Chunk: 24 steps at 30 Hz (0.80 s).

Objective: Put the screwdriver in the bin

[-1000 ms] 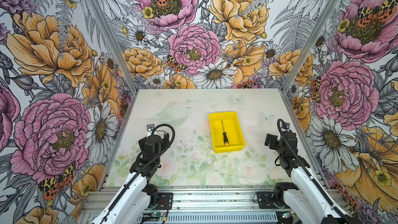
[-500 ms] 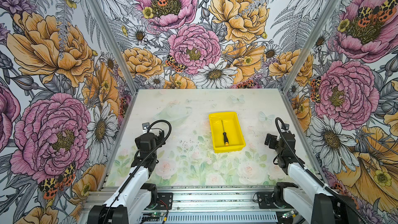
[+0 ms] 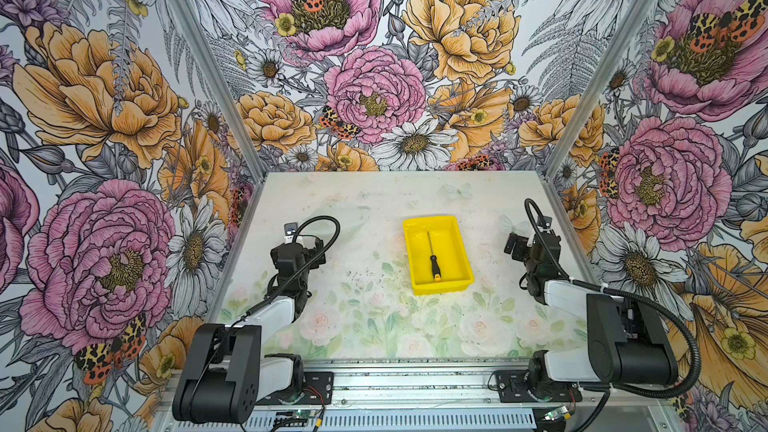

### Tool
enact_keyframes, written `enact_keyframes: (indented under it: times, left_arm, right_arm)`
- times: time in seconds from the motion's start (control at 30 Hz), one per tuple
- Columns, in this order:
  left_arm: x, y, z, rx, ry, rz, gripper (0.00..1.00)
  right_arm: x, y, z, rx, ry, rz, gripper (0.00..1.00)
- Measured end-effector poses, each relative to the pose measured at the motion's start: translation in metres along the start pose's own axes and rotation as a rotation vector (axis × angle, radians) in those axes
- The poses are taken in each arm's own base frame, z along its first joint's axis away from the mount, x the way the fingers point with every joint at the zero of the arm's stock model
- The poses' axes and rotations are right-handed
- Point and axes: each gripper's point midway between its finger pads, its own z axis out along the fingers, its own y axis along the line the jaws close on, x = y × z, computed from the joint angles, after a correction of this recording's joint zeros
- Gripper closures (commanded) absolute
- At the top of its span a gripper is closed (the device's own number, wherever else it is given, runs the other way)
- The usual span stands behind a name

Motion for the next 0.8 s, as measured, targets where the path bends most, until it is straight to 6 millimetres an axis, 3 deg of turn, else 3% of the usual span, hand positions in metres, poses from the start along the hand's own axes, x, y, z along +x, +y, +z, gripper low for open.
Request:
enact_keyframes:
  times: [0.1,0.33,0.47,0.57,0.67,0.8]
  left_arm:
    - [-0.009,-0.001,0.009,0.000,-0.027,-0.011,0.01]
    - [-0.020,0.000,0.016,0.015,-0.070,-0.027,0.01]
    - [-0.029,0.009,0.022,0.031,-0.120,-0.057,0.01]
    - [-0.015,0.009,0.034,0.053,-0.098,-0.057,0.01]
    - [0.001,-0.002,0.038,0.090,-0.065,-0.038,0.01]
    - [-0.007,-0.007,0.037,0.104,-0.100,-0.035,0.01]
  right_arm:
    - [-0.005,0.010,0.009,-0.026,-0.007,-0.029,0.01]
    - [-0.016,0.028,0.007,-0.093,-0.072,-0.063,0.01]
    - [-0.003,0.026,0.003,-0.096,-0.096,-0.073,0.00]
    - [0.007,0.026,0.003,-0.098,-0.081,-0.080,0.01]
    - [0.002,0.029,0.002,-0.103,-0.102,-0.086,0.00]
    - [-0.002,0.032,0.001,-0.105,-0.120,-0.091,0.00]
